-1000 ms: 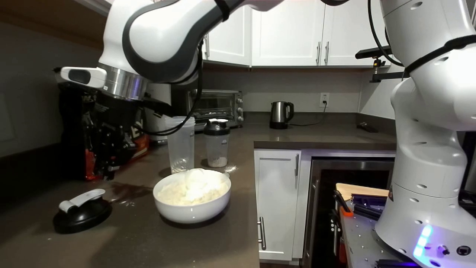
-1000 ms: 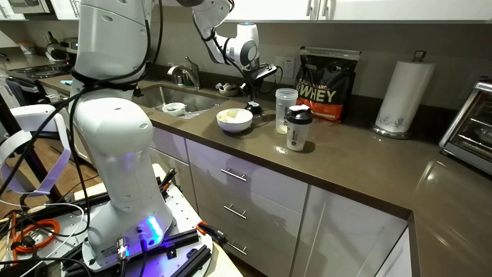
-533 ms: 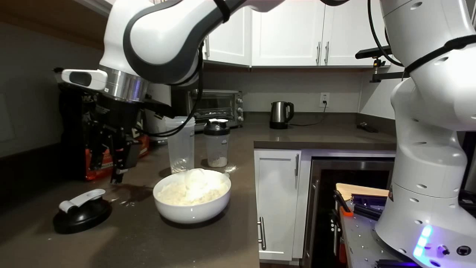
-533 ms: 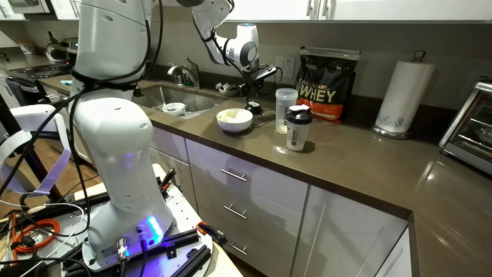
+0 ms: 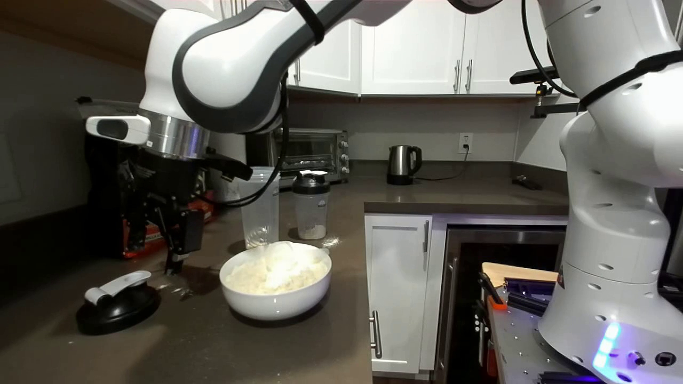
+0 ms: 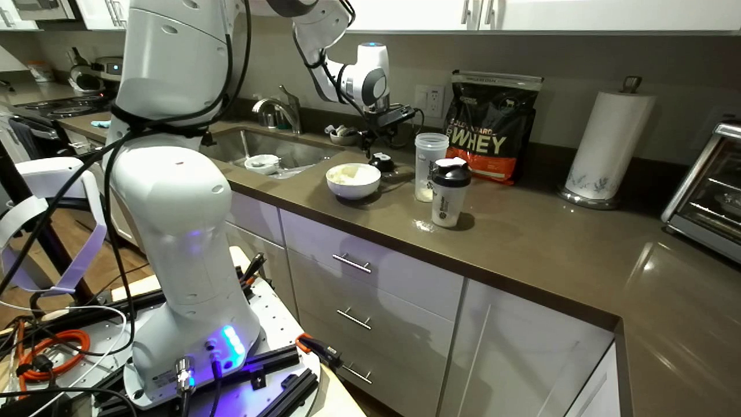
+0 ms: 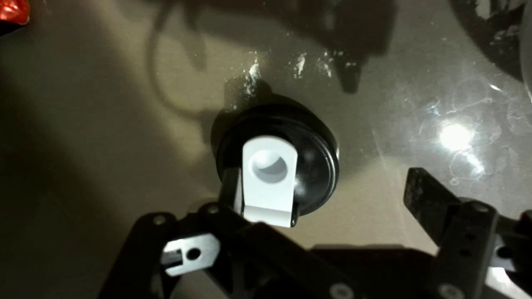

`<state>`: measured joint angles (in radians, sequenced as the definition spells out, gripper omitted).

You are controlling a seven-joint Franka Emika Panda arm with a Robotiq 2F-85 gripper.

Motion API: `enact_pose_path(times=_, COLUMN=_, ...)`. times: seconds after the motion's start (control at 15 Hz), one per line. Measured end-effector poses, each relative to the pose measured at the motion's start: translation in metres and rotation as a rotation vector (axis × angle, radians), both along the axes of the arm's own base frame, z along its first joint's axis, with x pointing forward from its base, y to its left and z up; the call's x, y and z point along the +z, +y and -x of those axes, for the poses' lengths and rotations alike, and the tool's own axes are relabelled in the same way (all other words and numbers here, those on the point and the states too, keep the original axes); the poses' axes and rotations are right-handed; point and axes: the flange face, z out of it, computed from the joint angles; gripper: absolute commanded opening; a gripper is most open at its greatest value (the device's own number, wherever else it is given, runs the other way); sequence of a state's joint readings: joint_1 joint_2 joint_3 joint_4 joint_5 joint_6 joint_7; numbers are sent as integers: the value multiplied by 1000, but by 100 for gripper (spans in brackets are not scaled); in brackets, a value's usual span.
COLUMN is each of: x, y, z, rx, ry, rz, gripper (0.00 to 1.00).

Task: Pick the lid on the counter and put it on the bigger cup

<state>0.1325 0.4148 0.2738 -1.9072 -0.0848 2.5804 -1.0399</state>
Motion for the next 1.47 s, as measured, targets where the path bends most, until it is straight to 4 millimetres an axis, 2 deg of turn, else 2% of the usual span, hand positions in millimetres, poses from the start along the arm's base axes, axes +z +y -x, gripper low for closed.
enact_pose_path(times=0.6, x=-1, y=12, z=-22, rx=-12, ry=45, rz=14, gripper=99)
enact_pose_path(times=0.87, x=-7, y=16, z=-30, rx=-14, ry=63, rz=26, gripper=89)
enact_pose_path(times=1.0, x=-12, y=17, z=-32, rx=-13, ry=68, rz=32, gripper=75)
enact_pose_path(times=1.07, x=-14, y=17, z=-33, rx=-12, ry=70, rz=35, gripper=59)
enact_pose_path(times=1.47, x=-24, y=15, z=-35, rx=-9, ry=78, rz=48, gripper=19)
